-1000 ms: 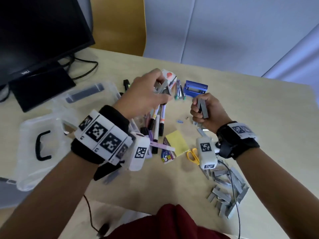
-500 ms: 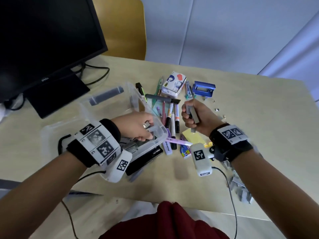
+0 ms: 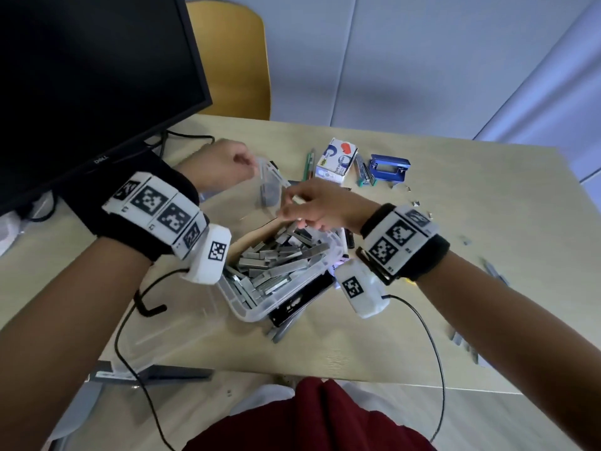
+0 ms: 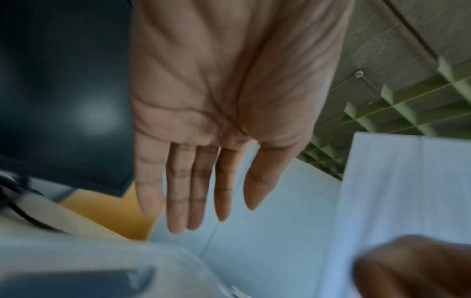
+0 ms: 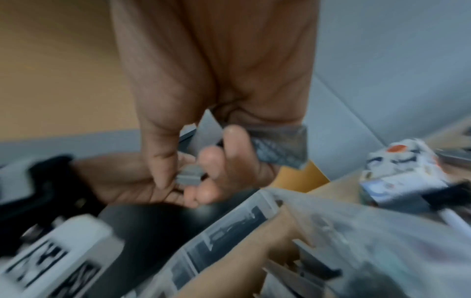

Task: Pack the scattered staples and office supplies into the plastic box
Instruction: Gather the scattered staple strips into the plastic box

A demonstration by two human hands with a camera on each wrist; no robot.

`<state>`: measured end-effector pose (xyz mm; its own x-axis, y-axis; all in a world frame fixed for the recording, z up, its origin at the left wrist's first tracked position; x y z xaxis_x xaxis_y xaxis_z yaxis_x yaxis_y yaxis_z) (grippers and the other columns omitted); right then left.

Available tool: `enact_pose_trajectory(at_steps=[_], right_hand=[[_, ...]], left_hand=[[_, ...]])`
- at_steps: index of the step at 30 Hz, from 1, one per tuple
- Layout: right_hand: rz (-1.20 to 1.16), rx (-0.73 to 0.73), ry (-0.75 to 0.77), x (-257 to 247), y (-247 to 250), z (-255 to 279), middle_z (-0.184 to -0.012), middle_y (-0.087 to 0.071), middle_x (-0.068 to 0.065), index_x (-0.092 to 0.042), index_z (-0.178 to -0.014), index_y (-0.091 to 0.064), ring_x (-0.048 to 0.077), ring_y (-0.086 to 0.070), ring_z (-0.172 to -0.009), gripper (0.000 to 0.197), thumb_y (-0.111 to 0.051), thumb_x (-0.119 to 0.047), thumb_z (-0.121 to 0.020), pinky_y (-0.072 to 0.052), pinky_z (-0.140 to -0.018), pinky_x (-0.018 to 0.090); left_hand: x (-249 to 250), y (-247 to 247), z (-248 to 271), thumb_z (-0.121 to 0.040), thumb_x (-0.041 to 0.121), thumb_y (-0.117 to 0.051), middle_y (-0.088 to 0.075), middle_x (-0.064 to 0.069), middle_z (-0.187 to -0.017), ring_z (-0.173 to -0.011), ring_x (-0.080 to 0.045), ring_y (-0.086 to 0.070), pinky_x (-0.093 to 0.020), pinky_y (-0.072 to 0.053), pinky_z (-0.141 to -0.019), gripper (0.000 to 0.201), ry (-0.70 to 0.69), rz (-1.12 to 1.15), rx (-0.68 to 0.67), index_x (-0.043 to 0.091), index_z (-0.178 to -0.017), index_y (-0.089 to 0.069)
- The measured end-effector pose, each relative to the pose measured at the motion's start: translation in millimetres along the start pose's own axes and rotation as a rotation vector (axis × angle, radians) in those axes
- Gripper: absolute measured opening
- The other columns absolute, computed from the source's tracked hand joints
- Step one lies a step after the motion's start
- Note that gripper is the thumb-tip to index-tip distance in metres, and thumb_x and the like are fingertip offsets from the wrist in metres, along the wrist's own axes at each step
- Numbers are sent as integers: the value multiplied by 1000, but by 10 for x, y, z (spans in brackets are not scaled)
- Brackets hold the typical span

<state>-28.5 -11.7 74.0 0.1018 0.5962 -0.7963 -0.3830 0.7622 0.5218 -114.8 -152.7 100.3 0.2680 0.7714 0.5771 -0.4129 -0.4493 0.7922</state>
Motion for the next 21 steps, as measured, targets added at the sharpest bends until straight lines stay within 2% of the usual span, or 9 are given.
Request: enact_pose_trajectory(at_steps=[2, 4, 7, 8, 10, 12, 15, 18, 21], right_hand=[[241, -106, 58, -156, -140, -97, -63, -51, -4, -12, -74, -57, -5, -43, -46, 19, -58, -24, -88, -33, -51, 8], [385, -205, 57, -233, -283, -192, -66, -51, -4, -9, -74, -58, 5, -46, -59, 19, -62, -24, -86, -33, -61, 18], [503, -297, 79, -298, -482, -295, -66, -45, -11, -13, -71, -58, 8, -43, -64, 17, -64, -23, -84, -32, -61, 20], [540, -308, 99, -311, -537, -322, -68, -46, -12, -12, -78, -62, 8, -44, -67, 12, -64, -22, -84, -33, -62, 20], [548, -304, 135, -306, -614, -357, -81, -52, -9, -10, -93, -66, 9, -48, -78, 13, -65, -19, -83, -38, -73, 22], [469, -275, 136, -302, -607, -351, -93, -55, -7, -10, -101, -66, 9, -49, -89, 18, -64, -14, -84, -38, -85, 25], [388, -186, 146, -291, -458, -268, -104, -64, -1, -9, -103, -67, 7, -52, -93, 18, -61, -9, -86, -39, -97, 29], [541, -123, 119, -168, -284, -148, -107, -62, 2, -10, -105, -65, 11, -52, -94, 22, -64, -10, -83, -42, -97, 33], [758, -189, 47, 42, -271, -47, -125, -50, 0, -20, -120, -57, 19, -47, -113, 43, -69, -15, -78, -41, -99, 35]], left_hand=[[-162, 88, -120, -92, 20, -52, -63, -5, -109, -97, -17, -54, -25, -36, -81, 20, 61, -84, 3, 10, -104, -64], [-283, 93, -188, -93, 24, -50, -60, -10, -121, -108, -23, -53, -29, -38, -89, 26, 141, -173, -73, 8, -109, -63], [-349, 45, -210, -97, 28, -44, -53, -17, -131, -116, -27, -50, -32, -37, -96, 39, 192, -302, -157, 0, -119, -58], [-354, 39, -215, -98, 29, -43, -51, -17, -133, -120, -29, -48, -33, -37, -100, 41, 187, -329, -157, 0, -123, -56], [-378, 35, -227, -97, 30, -44, -51, -15, -134, -123, -30, -46, -34, -37, -103, 41, 192, -339, -151, 2, -125, -55], [-407, 41, -246, -96, 31, -46, -52, -15, -133, -122, -29, -47, -34, -38, -103, 40, 209, -319, -150, 5, -125, -56], [-435, 51, -259, -95, 31, -49, -53, -15, -131, -120, -30, -50, -33, -39, -100, 39, 232, -275, -140, 7, -124, -57], [-473, 38, -292, -94, 30, -49, -56, -14, -127, -114, -28, -52, -31, -40, -94, 36, 224, -261, -139, 5, -115, -61], [-487, 21, -315, -93, 30, -49, -56, -10, -108, -94, -22, -48, -27, -36, -81, 17, 206, -247, -142, 14, -93, -56]])
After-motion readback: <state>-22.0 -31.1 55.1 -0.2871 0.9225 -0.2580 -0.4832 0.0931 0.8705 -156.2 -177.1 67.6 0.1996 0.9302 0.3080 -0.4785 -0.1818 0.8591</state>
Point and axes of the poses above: each hand's wrist, its own z-axis away from the middle knuckle, its own y-axis out of the back of the hand, x = y × z, the point moved 3 cm from there along -z, towards the middle knuckle
